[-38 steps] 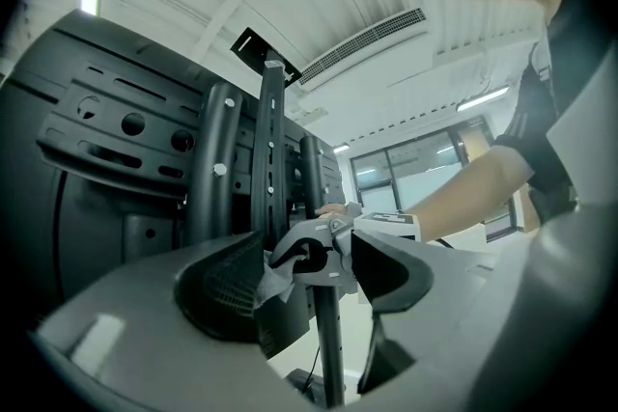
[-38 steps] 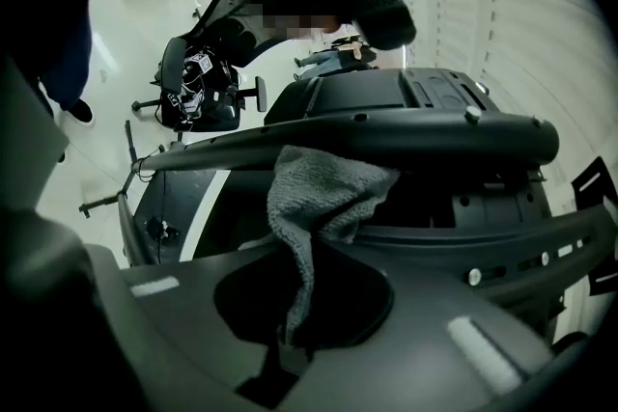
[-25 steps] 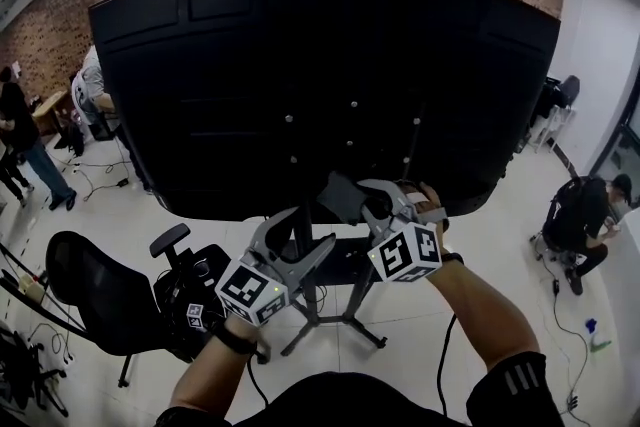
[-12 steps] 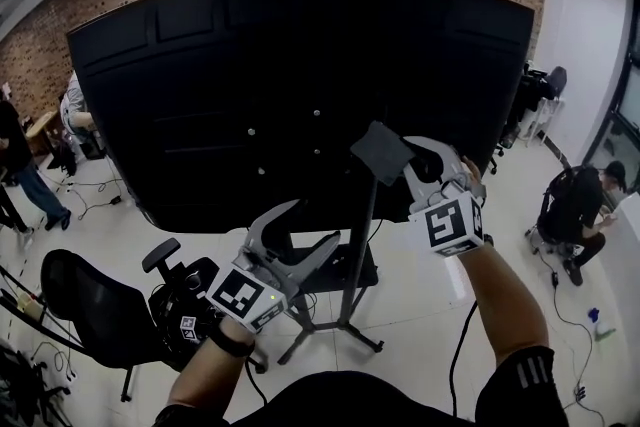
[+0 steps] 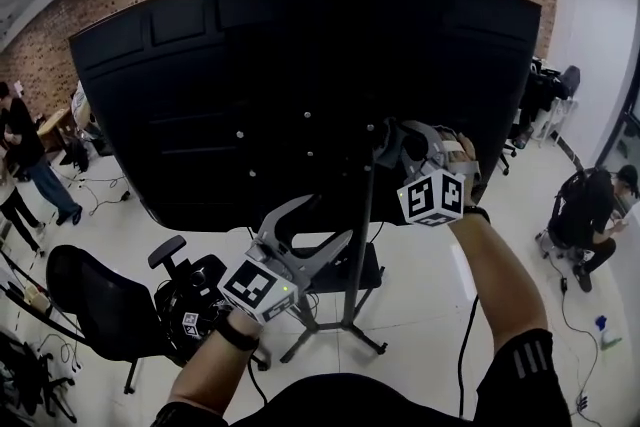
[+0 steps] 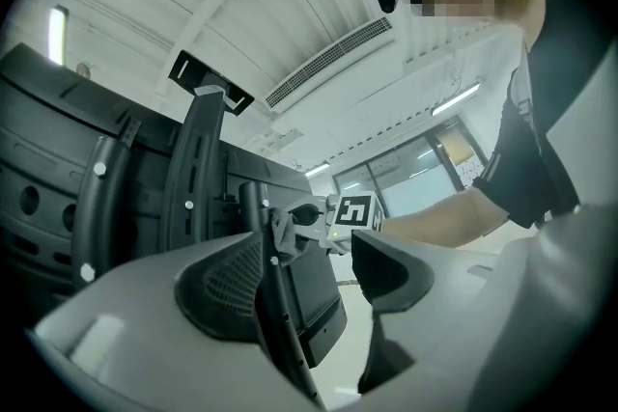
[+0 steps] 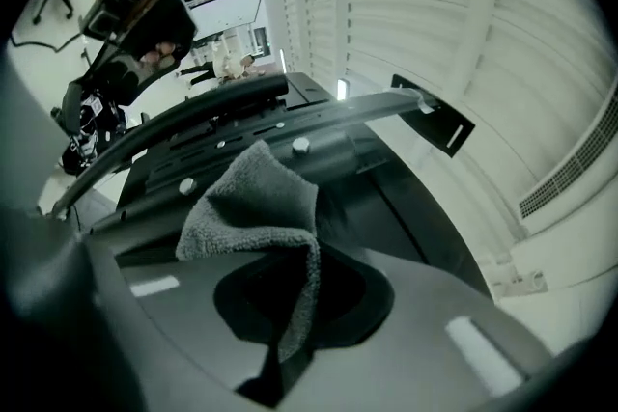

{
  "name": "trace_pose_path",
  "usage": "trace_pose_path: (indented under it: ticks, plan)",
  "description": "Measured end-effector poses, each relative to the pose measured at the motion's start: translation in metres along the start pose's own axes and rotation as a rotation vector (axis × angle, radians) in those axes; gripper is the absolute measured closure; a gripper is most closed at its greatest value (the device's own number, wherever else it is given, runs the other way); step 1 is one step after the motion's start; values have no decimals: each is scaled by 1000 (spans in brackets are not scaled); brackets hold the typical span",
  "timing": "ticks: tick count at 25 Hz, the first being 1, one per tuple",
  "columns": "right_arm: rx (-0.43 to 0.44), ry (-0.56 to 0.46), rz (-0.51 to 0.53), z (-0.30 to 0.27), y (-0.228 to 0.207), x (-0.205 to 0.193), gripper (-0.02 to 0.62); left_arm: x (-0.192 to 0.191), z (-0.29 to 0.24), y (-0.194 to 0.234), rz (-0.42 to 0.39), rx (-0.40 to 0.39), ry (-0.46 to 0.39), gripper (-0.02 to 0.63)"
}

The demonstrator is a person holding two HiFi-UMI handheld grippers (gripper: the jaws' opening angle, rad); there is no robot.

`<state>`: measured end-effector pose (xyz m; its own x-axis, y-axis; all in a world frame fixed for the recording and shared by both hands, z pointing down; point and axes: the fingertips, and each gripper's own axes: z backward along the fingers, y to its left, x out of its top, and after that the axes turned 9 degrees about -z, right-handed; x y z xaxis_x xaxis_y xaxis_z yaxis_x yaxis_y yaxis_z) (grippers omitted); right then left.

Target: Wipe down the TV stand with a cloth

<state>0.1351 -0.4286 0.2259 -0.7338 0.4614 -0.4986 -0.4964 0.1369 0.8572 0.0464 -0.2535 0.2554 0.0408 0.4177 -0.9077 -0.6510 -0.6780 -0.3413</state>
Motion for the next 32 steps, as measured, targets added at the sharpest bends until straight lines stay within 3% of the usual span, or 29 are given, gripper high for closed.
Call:
trace_pose_path:
  ticks: [4, 8, 25, 28, 32]
  plan:
    - [-4, -6, 107, -2, 2, -9, 586, -3, -9, -6, -1, -1, 12, 298]
    - [-13, 1, 119, 5, -7, -26, 586, -6, -21, -10, 4, 6, 11, 298]
    - [-67, 162, 18, 52, -61, -141, 586, -15, -71, -51, 26, -20, -2, 298]
    - [-63, 175, -18, 54, -65, -146, 586, -14, -69, -53, 22, -8, 0, 298]
    - [-56, 88, -106, 64, -68, -114, 586, -13, -63, -50, 20, 10, 2, 298]
